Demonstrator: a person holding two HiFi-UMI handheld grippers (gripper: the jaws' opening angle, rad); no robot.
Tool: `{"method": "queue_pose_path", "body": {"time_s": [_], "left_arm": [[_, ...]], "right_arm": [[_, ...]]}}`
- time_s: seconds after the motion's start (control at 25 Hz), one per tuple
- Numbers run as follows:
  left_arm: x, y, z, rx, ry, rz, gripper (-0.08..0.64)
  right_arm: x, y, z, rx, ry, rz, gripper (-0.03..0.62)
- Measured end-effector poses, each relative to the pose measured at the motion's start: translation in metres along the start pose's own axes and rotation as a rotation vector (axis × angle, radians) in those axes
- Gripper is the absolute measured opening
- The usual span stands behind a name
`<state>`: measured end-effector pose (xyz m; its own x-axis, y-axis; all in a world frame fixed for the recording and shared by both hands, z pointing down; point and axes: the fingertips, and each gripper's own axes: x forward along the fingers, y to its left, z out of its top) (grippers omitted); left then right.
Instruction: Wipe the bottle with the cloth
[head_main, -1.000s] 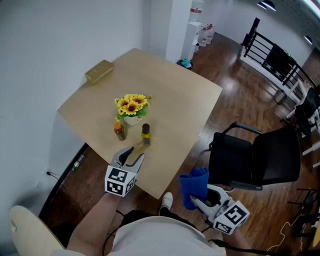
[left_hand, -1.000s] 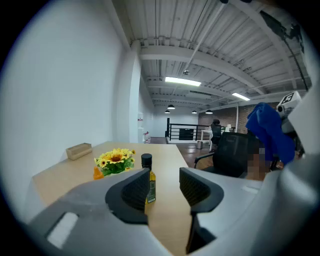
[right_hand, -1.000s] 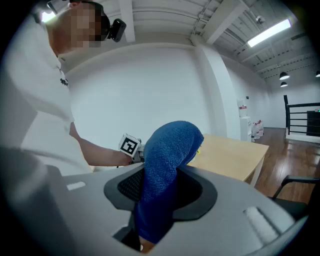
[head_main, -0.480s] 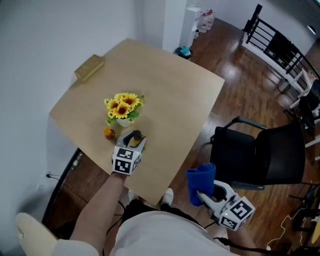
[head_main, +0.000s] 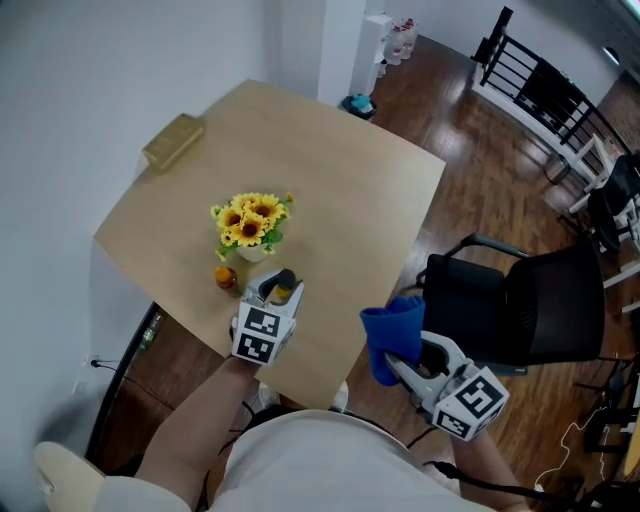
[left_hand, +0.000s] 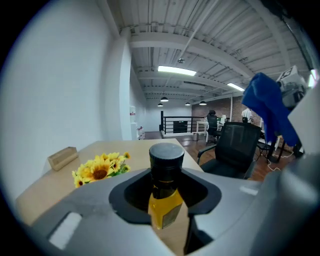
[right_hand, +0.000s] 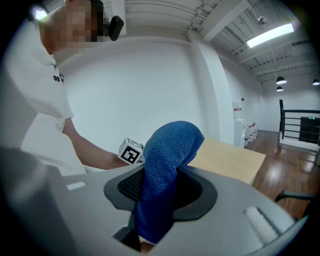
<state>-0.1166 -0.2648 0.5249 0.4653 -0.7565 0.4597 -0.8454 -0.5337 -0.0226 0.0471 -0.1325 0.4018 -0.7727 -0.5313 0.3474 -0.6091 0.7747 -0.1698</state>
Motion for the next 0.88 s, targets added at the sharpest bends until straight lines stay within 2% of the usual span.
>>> {"method": "queue_pose_path", "body": {"time_s": [0.12, 0.24, 0.32, 0.48, 0.6, 0.72, 0.88], "left_arm": [[-0.022, -0.02, 0.022, 0.059, -0.023, -0.054, 0.153], [-0.036, -0.035, 0.033, 0.079, -0.029, -0.094, 0.152], [-0.043, -0.044, 0.034, 0.09, -0.025, -0.119, 0.153], [-0.058, -0.054, 0.035, 0.165, -0.008, -0.157, 0.153], [-0.067, -0.053, 0.036, 0.175, -0.009, -0.175, 0.153], [-0.075, -0.05, 0.046, 0.169, -0.03, -0.198, 0.153], [-0.091, -0.042, 0.076, 0.086, -0.074, -0.234, 0.153]], "right_arm": [[0.034, 0.016, 0.032, -0.093, -0.016, 0.052, 0.153], [0.073, 0.032, 0.056, -0.182, 0.003, 0.096, 0.153], [0.098, 0.041, 0.06, -0.226, 0.044, 0.123, 0.153], [0.128, 0.056, 0.053, -0.287, 0.142, 0.16, 0.153], [0.124, 0.048, 0.05, -0.284, 0.151, 0.131, 0.153], [0.11, 0.03, 0.054, -0.223, 0.08, 0.074, 0.153], [0.092, 0.015, 0.063, -0.11, -0.036, 0.029, 0.152]]}}
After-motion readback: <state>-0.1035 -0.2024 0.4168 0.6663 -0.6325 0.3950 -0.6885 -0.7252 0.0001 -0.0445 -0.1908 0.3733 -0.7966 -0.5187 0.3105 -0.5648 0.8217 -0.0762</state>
